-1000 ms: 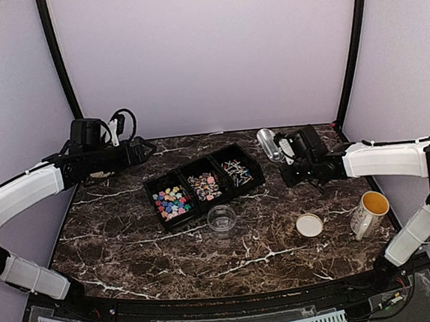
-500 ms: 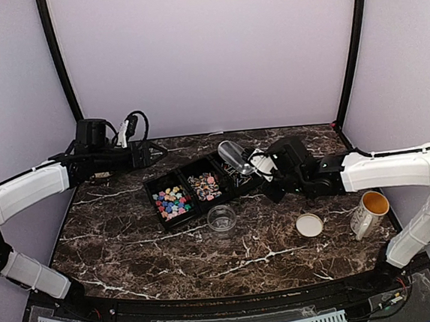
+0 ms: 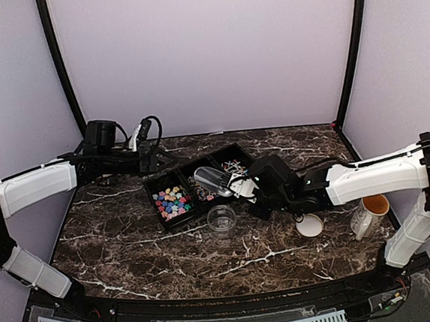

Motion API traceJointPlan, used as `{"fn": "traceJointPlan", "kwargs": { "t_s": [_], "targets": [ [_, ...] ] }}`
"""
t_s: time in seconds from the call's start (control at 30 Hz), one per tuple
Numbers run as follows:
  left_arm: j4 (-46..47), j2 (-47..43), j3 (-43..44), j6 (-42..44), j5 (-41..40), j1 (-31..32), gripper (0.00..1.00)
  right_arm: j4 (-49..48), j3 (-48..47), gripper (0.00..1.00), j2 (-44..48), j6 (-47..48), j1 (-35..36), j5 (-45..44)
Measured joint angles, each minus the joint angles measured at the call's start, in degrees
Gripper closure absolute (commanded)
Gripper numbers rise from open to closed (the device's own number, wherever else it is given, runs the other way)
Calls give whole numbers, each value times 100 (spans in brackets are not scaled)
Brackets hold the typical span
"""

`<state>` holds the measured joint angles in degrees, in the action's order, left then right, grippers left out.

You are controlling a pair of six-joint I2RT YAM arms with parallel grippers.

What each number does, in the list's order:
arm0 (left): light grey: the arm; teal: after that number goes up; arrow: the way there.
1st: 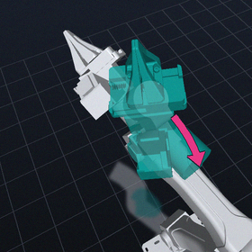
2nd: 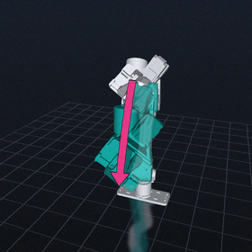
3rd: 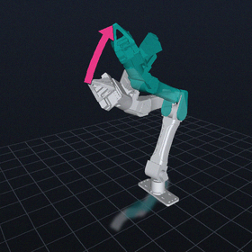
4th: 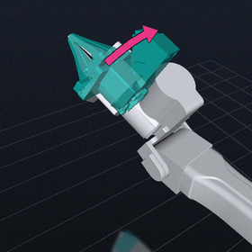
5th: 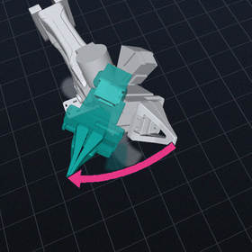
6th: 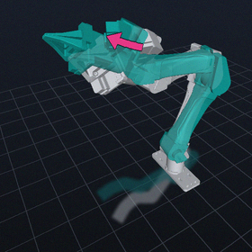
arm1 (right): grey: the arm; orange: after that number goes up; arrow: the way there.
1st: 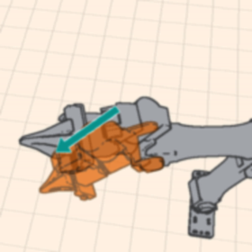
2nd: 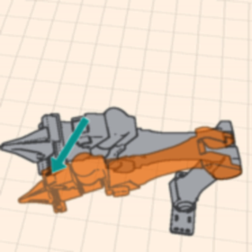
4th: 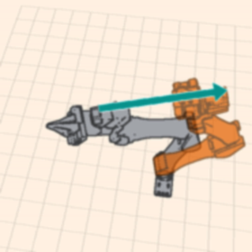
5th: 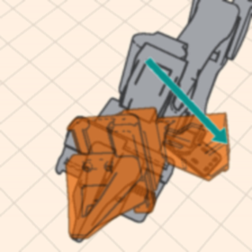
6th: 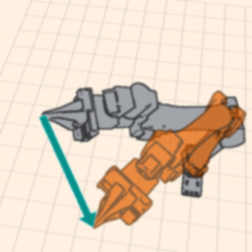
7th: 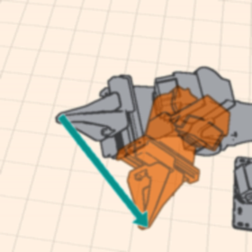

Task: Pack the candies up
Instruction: Pass from the right arm to the left

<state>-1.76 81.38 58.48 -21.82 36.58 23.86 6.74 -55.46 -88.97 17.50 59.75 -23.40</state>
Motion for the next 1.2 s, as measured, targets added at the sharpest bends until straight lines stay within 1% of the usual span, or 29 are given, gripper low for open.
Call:
{"fn": "traceJointPlan", "kwargs": {
  "t_s": [0.17, 0.47, 0.77, 0.9, 1.2],
  "targets": [
    [0, 127, 76, 37, 175, 90, 17, -44, -63, 100, -50, 76, 120, 9],
    [-68, 476, 262, 138, 479, 313, 20, -160, -111, 100, -59, 184, 199, 66],
    [-175, 680, 343, 201, 778, 452, 29, -227, -111, 100, -94, 238, 236, 109],
    [-192, 787, 402, 238, 879, 496, 40, -249, -111, 100, -101, 260, 238, 114],
    [-326, 955, 444, 321, 1005, 527, 59, -249, -136, 100, -151, 308, 240, 140]
  ]
}}
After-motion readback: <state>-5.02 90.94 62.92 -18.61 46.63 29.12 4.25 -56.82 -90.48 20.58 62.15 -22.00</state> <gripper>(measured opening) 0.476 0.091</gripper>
